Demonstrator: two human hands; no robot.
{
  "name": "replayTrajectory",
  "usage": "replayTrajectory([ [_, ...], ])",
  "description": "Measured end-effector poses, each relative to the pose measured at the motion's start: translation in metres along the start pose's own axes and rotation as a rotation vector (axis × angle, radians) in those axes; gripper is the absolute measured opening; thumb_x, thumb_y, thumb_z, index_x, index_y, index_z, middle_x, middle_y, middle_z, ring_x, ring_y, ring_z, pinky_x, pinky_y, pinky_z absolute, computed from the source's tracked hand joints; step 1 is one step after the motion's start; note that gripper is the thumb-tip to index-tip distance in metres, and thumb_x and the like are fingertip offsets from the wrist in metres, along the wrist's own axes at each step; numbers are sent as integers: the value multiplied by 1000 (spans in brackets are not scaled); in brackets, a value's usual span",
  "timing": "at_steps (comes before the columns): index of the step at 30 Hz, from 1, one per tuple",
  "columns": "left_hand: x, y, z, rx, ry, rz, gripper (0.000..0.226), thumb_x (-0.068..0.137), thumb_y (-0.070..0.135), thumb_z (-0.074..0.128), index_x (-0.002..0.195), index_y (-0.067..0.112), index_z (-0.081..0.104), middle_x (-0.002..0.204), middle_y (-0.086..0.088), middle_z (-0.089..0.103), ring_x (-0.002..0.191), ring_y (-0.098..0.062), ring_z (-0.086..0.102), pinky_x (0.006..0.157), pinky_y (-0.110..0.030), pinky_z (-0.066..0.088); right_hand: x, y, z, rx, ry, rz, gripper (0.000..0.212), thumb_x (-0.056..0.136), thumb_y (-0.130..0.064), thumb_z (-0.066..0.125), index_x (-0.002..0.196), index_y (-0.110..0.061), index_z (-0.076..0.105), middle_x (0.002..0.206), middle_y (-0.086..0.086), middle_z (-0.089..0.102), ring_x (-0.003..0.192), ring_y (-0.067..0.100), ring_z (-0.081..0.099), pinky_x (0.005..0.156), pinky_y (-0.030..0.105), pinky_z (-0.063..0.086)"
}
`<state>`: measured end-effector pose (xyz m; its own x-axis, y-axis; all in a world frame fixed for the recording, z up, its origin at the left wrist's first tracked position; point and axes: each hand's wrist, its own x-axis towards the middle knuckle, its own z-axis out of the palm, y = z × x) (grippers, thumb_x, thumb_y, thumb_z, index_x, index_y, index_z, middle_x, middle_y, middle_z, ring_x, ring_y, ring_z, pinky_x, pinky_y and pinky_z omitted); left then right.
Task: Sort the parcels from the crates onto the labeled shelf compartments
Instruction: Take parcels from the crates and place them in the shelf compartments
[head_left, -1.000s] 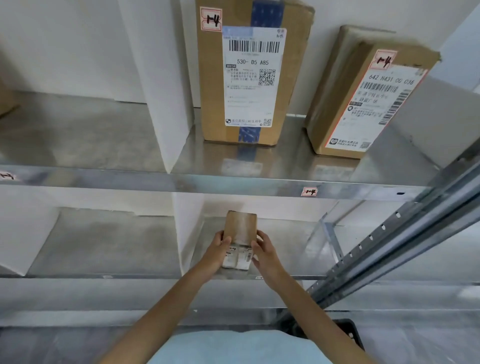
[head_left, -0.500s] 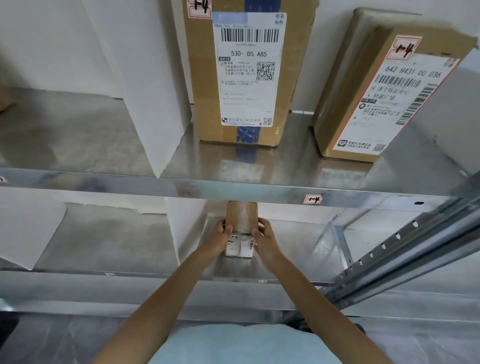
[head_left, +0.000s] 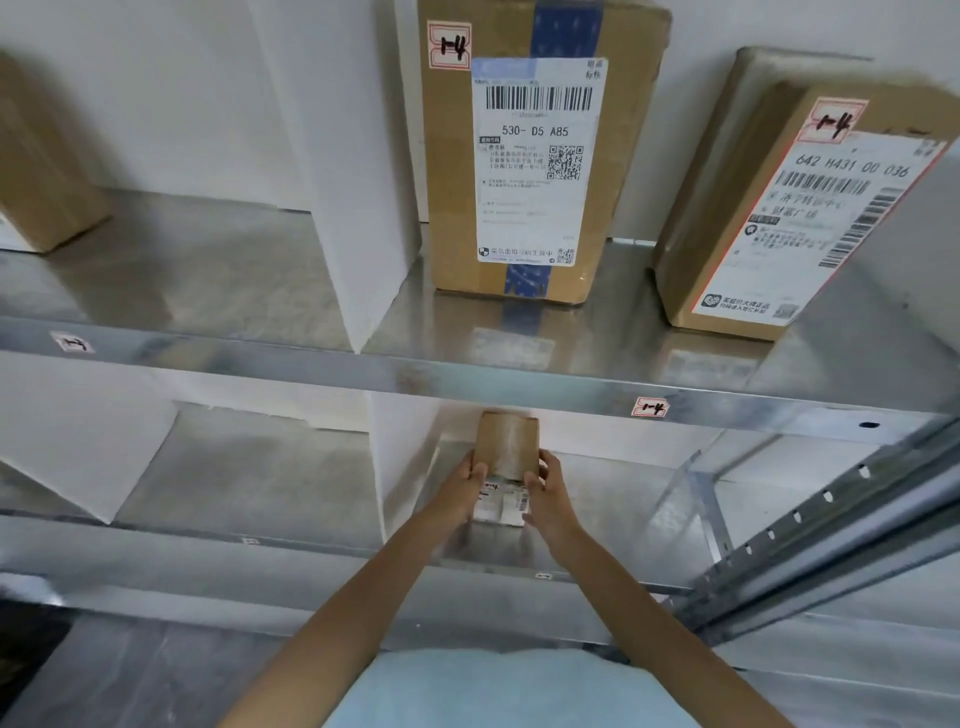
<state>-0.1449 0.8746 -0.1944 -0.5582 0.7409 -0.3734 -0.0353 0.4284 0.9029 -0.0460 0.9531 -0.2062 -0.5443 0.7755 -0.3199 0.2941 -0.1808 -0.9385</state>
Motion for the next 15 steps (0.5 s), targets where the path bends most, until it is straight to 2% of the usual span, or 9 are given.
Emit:
replayTrajectory([
  [2,-2,1,-1,50,-2,11,38,102,18,30,140,12,35,137,-10,50,119,-20,48,88,-20,33,1,-2,1,-43,15,-17,40,98,-3,34,137,-10,31,129,12,51,101,25,54,95,48,45],
  [4,-7,4,1,105,38,20,45,102,20,30,146,11,23,141,-9,46,123,-24,47,86,-21,32,-1,-3,-1,-102,24,-19,43,98,-5,36,141,-9,29,129,14,53,102,24,54,94,41,44],
  [5,-10,6,2,118,69,27,51,102,20,30,149,11,13,143,-8,41,126,-25,44,87,-21,32,-3,-4,-2,-124,17,-16,47,99,-10,37,145,-13,25,125,12,54,103,23,53,94,39,43],
  [7,-17,6,6,154,126,98,56,102,18,31,151,14,4,152,-6,28,137,-22,32,100,-22,26,-11,-5,-3,-124,-10,-5,60,100,-22,39,151,-21,7,117,8,49,112,26,51,100,39,38],
  [9,-20,7,7,241,196,180,54,102,20,31,150,14,6,156,-7,16,143,-22,19,111,-26,16,-17,-3,-6,-97,0,-39,69,100,-29,41,151,-23,-6,124,13,43,129,33,42,106,40,32],
  [10,-21,8,7,281,235,197,54,102,22,30,150,13,7,157,-8,12,144,-22,14,114,-30,12,-19,-3,-7,-102,28,-72,71,100,-30,41,151,-22,-7,136,18,39,135,35,34,109,41,28],
  [12,-23,13,6,314,303,229,55,102,26,30,150,13,7,158,-7,8,145,-22,7,116,-34,8,-21,-7,-11,-142,98,-149,71,99,-31,42,151,-22,-7,154,17,21,141,33,23,114,43,21],
  [15,-30,23,4,313,351,358,51,102,27,33,148,14,17,155,-5,18,143,-20,13,113,-28,12,-27,-12,-20,-195,128,-289,67,99,-32,40,151,-23,-1,155,10,23,141,27,24,116,45,19],
])
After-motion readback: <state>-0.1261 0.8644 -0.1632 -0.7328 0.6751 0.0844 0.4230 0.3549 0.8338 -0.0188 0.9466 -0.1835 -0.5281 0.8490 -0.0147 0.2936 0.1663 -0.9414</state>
